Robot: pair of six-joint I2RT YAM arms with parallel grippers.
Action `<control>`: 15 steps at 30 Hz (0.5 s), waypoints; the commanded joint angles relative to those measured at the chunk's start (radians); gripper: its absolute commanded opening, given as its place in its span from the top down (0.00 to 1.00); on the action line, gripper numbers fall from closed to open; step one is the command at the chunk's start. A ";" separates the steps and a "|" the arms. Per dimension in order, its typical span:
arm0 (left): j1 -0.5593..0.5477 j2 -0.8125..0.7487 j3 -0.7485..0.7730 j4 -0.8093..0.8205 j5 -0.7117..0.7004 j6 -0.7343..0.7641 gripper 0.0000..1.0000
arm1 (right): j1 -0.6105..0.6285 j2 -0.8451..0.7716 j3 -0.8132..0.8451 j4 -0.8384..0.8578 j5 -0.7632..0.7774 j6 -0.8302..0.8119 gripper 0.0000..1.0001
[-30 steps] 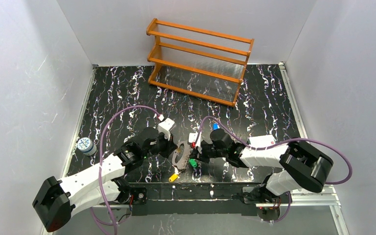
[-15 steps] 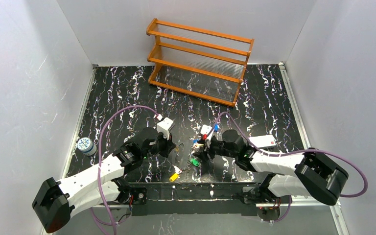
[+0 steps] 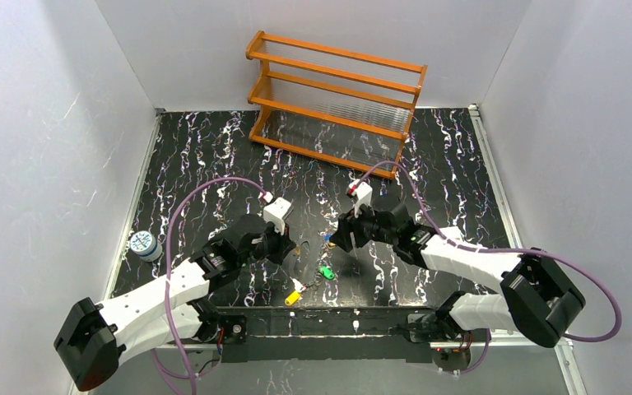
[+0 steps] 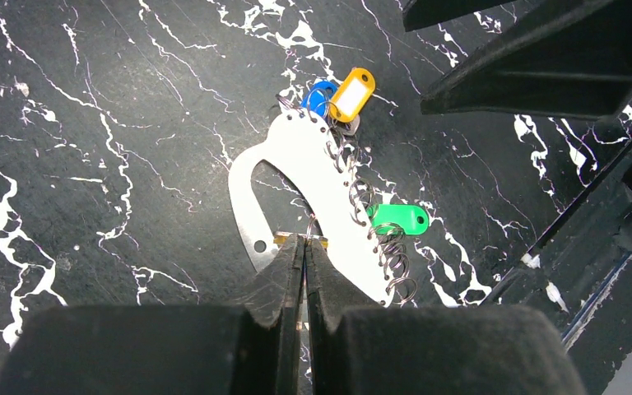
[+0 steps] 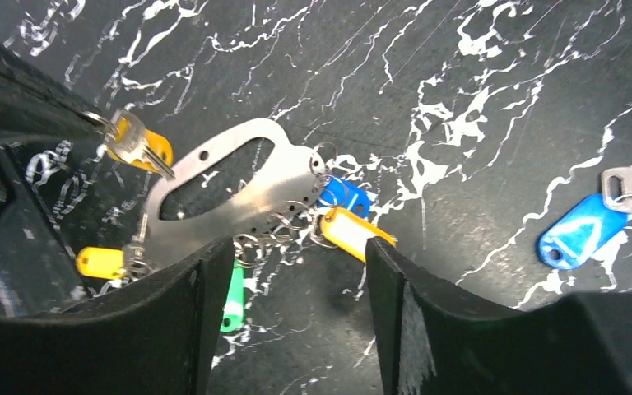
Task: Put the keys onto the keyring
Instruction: Place the keyring at the center of the board, then place the key at the center of the board.
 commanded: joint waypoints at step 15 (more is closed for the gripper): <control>0.000 0.123 0.029 -0.132 -0.223 -0.158 1.00 | -0.012 0.235 0.255 -0.380 -0.307 0.074 0.56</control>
